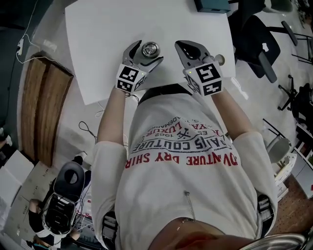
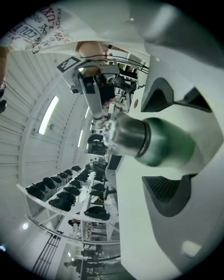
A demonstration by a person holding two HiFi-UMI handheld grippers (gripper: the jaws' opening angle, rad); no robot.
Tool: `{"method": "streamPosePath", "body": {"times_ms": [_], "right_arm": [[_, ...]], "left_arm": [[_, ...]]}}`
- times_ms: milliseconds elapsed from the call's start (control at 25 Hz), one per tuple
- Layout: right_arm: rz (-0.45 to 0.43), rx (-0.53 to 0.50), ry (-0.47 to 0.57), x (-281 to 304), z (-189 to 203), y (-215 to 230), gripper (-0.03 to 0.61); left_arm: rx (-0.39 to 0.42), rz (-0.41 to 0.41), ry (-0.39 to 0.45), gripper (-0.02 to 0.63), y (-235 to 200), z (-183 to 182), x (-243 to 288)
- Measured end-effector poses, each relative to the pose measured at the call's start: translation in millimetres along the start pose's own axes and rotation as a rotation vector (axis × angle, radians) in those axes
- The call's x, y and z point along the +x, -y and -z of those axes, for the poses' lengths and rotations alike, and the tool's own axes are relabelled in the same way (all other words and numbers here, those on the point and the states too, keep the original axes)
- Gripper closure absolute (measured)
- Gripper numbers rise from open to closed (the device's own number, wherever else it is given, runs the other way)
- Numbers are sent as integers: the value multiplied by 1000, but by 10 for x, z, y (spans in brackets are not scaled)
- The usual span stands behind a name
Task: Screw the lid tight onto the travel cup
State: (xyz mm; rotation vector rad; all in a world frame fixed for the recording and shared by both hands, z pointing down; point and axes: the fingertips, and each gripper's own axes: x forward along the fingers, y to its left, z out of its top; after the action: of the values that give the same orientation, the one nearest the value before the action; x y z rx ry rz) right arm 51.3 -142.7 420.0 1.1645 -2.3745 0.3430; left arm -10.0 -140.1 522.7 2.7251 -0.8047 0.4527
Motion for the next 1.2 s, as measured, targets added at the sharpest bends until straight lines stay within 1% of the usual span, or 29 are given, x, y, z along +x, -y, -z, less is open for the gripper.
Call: {"method": "streamPosePath", "body": {"times_ms": [120,200,280,440,480,520,560,600,720,800,880,920,1040,1200], "right_arm": [[-39,9,7,-23,4,0,569],[-70,9,22,-11,-31,-54,568],[-83,-7,43,1,-87,-107,569],[-65,-54,87,18,-215,-132,569],[-63,-70,101,11,-250,-142,569],[-62,-88,116,-4,-282,-158,569],[-62,-107,130,-25,-311,-175,569],[-61,-121,143,-49,-338,-190,569],[-52,-142,180,-112,-453,-191,569],[-40,-144,213,-158,-548,-166,569],[-23,-137,246,-220,-628,-142,569],[-14,-131,263,-250,-666,-131,569],[5,-115,294,-299,-744,-92,569],[18,-106,304,-306,-785,-53,569]], "left_arm": [[27,2,37,169,156,-213,-191],[43,-11,69,169,221,-351,-349],[53,-54,123,170,224,-546,-526],[35,-175,256,178,115,-1030,-893],[37,-217,279,211,77,-1129,-986],[37,-265,293,319,33,-1209,-1082],[34,-311,299,460,-11,-1270,-1172],[34,-348,301,507,-47,-1317,-1250],[73,-436,299,601,-149,-1441,-1429],[104,-496,288,601,-243,-1499,-1521],[106,-539,274,601,-329,-1532,-1603],[100,-547,270,601,-356,-1553,-1636],[93,-529,275,601,-372,-1633,-1693],[122,-504,280,603,-354,-1705,-1696]]}}
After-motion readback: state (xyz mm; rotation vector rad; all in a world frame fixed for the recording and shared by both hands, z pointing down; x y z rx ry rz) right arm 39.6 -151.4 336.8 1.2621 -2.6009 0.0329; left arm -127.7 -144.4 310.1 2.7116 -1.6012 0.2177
